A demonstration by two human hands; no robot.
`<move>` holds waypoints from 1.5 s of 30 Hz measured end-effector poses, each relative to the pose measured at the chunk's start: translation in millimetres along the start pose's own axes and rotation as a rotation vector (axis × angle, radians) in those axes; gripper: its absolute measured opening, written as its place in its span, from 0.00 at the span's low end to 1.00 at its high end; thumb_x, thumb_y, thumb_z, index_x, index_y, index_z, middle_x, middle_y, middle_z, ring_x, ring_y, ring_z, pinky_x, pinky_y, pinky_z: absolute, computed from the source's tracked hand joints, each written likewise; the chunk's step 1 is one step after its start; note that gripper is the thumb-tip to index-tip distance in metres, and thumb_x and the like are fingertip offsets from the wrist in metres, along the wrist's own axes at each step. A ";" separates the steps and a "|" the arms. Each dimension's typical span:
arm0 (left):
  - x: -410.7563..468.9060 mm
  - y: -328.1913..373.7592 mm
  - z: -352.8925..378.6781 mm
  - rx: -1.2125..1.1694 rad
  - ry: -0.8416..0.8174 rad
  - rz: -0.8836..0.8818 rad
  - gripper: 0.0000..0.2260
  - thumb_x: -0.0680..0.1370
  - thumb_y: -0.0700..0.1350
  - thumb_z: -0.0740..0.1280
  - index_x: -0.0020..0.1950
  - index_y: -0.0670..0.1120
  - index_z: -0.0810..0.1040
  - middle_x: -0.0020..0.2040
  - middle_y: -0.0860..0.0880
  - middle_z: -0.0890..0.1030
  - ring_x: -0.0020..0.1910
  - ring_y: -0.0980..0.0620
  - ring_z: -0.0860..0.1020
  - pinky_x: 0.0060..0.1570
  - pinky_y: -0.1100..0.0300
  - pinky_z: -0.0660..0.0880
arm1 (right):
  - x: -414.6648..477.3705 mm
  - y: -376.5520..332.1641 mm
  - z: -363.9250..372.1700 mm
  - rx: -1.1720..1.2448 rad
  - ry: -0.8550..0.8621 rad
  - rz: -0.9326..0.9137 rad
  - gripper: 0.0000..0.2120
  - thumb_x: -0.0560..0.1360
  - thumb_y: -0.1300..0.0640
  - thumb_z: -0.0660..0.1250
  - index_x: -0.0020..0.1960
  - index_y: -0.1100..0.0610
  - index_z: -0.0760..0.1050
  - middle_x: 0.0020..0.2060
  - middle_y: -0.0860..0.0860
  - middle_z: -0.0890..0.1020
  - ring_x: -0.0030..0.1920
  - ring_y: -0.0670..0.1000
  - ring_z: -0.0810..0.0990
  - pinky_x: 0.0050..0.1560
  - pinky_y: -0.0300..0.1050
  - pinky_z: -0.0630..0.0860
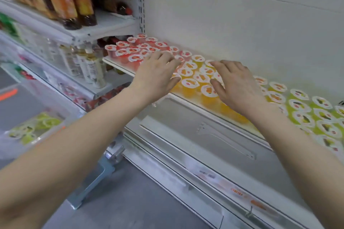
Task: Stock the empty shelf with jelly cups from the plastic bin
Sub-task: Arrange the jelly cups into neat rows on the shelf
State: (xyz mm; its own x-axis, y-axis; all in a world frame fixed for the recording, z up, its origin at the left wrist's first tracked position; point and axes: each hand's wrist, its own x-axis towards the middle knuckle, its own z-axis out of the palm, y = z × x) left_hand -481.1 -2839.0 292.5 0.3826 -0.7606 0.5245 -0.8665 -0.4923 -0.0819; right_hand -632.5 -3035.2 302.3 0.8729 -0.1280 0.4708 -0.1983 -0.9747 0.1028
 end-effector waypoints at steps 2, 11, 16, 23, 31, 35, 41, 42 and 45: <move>-24.6 -31.8 -3.0 0.015 0.005 -0.024 0.24 0.75 0.58 0.56 0.64 0.45 0.76 0.57 0.43 0.79 0.56 0.40 0.75 0.56 0.45 0.73 | 14.6 -35.9 12.1 0.027 -0.008 -0.042 0.26 0.78 0.46 0.55 0.70 0.59 0.70 0.61 0.59 0.77 0.60 0.63 0.75 0.58 0.59 0.73; -149.4 -151.2 -8.4 0.023 -0.027 -0.228 0.21 0.75 0.54 0.59 0.63 0.44 0.76 0.56 0.44 0.79 0.56 0.41 0.75 0.57 0.46 0.73 | 59.7 -192.4 80.8 0.166 -0.051 -0.239 0.24 0.78 0.49 0.57 0.69 0.61 0.70 0.60 0.59 0.77 0.58 0.63 0.74 0.56 0.58 0.73; -218.9 -201.2 5.6 0.036 -0.053 -0.405 0.20 0.77 0.53 0.60 0.63 0.44 0.77 0.54 0.44 0.79 0.53 0.40 0.76 0.54 0.46 0.74 | 78.8 -268.0 125.2 0.275 -0.120 -0.368 0.23 0.77 0.51 0.59 0.68 0.60 0.72 0.60 0.58 0.77 0.59 0.61 0.75 0.58 0.56 0.73; -305.6 -271.8 30.8 0.042 -0.161 -0.762 0.17 0.76 0.47 0.68 0.64 0.45 0.77 0.56 0.45 0.79 0.56 0.39 0.75 0.56 0.45 0.74 | 119.8 -359.7 199.4 0.424 -0.254 -0.586 0.23 0.77 0.51 0.58 0.66 0.61 0.74 0.58 0.57 0.79 0.58 0.60 0.76 0.59 0.54 0.73; -359.4 -331.9 79.8 0.002 -0.253 -1.050 0.16 0.73 0.40 0.72 0.61 0.44 0.79 0.53 0.44 0.81 0.53 0.37 0.77 0.48 0.45 0.78 | 181.0 -447.5 306.1 0.528 -0.551 -0.821 0.21 0.76 0.57 0.64 0.67 0.61 0.72 0.58 0.58 0.78 0.57 0.62 0.76 0.60 0.55 0.72; -367.4 -352.9 108.1 -0.011 -0.279 -1.125 0.16 0.72 0.38 0.74 0.59 0.44 0.80 0.51 0.44 0.81 0.52 0.38 0.78 0.47 0.47 0.79 | 208.2 -490.5 355.3 0.423 -0.789 -0.930 0.26 0.79 0.57 0.63 0.75 0.57 0.64 0.69 0.56 0.71 0.67 0.59 0.69 0.67 0.51 0.66; -380.5 -358.4 128.3 0.079 -0.367 -1.094 0.14 0.72 0.41 0.73 0.58 0.47 0.81 0.51 0.49 0.82 0.52 0.43 0.78 0.50 0.51 0.75 | 215.7 -552.9 425.2 0.311 -1.007 -0.939 0.26 0.78 0.57 0.64 0.74 0.57 0.63 0.65 0.60 0.74 0.64 0.61 0.73 0.62 0.53 0.72; -382.1 -358.3 129.4 0.086 -0.371 -1.094 0.14 0.72 0.41 0.73 0.57 0.47 0.80 0.51 0.49 0.82 0.51 0.43 0.78 0.50 0.51 0.75 | 214.3 -563.3 434.8 0.281 -1.045 -0.934 0.25 0.78 0.54 0.64 0.73 0.57 0.65 0.64 0.60 0.75 0.63 0.62 0.73 0.62 0.53 0.72; -382.6 -358.2 132.2 0.124 -0.404 -1.096 0.15 0.70 0.40 0.75 0.56 0.47 0.80 0.49 0.49 0.81 0.49 0.44 0.78 0.49 0.52 0.74 | 209.8 -586.3 457.4 0.201 -1.136 -0.941 0.22 0.79 0.49 0.62 0.69 0.56 0.67 0.62 0.61 0.77 0.61 0.62 0.75 0.59 0.54 0.74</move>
State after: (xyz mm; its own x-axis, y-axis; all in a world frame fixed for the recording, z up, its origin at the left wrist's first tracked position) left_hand -274.7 -2427.5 9.1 0.9978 0.0275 0.0606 0.0180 -0.9881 0.1525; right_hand -129.2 -2574.4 -60.0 0.5341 0.5685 -0.6257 0.6021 -0.7754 -0.1905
